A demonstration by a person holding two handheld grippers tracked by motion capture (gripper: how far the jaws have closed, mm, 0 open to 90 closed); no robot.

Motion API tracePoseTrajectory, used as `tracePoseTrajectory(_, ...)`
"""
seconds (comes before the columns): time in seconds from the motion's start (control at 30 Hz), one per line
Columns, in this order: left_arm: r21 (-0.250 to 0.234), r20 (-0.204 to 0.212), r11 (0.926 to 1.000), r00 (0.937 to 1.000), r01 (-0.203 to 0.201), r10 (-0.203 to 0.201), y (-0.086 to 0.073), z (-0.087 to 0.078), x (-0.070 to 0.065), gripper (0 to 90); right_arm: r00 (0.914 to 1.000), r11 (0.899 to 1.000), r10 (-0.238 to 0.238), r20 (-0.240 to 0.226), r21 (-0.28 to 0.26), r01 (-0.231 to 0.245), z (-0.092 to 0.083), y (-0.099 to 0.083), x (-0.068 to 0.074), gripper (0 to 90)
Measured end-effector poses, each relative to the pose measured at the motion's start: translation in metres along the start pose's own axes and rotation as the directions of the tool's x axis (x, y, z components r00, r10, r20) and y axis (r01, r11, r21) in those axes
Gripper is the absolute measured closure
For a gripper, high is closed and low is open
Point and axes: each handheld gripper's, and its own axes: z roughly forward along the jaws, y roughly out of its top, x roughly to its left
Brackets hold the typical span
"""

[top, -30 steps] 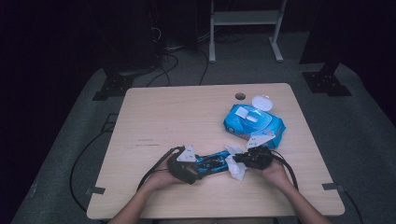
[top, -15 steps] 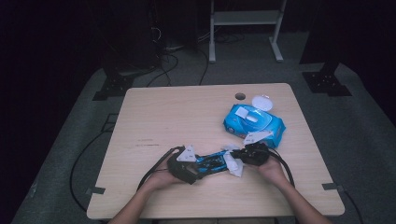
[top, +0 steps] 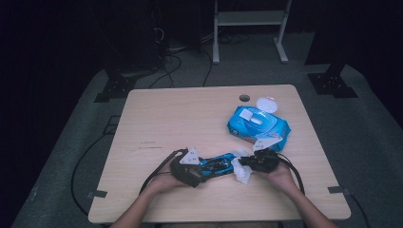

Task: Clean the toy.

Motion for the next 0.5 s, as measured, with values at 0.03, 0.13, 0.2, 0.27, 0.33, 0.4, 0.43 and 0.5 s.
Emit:
tracePoseTrajectory(0.03,0.0,0.0,1.0,1.0,0.0,0.0,0.0,0.0,0.0,24.0,1.0,1.0,-0.006,-0.002,0.003,0.006,-0.001,-0.002,0.002,85.6)
tracePoseTrajectory(0.13,0.0,0.0,1.0,1.0,0.002,-0.002,0.0,0.0,0.0,24.0,0.9998,1.0,-0.014,-0.013,0.002,0.014,-0.002,-0.001,0.007,85.6)
tracePoseTrajectory(0.2,0.0,0.0,1.0,1.0,0.003,-0.003,0.0,0.0,0.0,24.0,0.9997,1.0,-0.021,-0.016,-0.003,0.021,0.0,0.003,0.009,85.6)
tracePoseTrajectory(0.27,-0.001,0.0,1.0,1.0,0.003,-0.003,0.0,0.0,0.0,24.0,0.9995,1.0,-0.021,-0.025,-0.019,0.02,0.001,0.008,0.011,85.6)
tracePoseTrajectory(0.33,-0.002,0.001,1.0,1.0,0.002,-0.002,0.0,0.0,0.0,24.0,0.9987,0.999,-0.023,-0.044,-0.034,0.022,0.005,0.012,0.015,85.6)
tracePoseTrajectory(0.4,-0.001,0.001,1.0,1.0,0.002,-0.002,0.0,0.0,0.0,24.0,0.9974,0.998,-0.048,-0.054,-0.035,0.046,0.011,0.018,0.021,85.6)
tracePoseTrajectory(0.43,-0.003,0.002,1.0,1.0,0.005,-0.005,0.0,0.0,0.0,24.0,0.9968,0.998,-0.054,-0.059,-0.036,0.052,0.014,0.021,0.023,85.6)
tracePoseTrajectory(0.5,-0.001,0.003,1.0,1.0,0.002,-0.002,0.0,0.0,0.0,24.0,0.9959,0.997,-0.063,-0.065,-0.043,0.06,0.018,0.027,0.026,85.6)
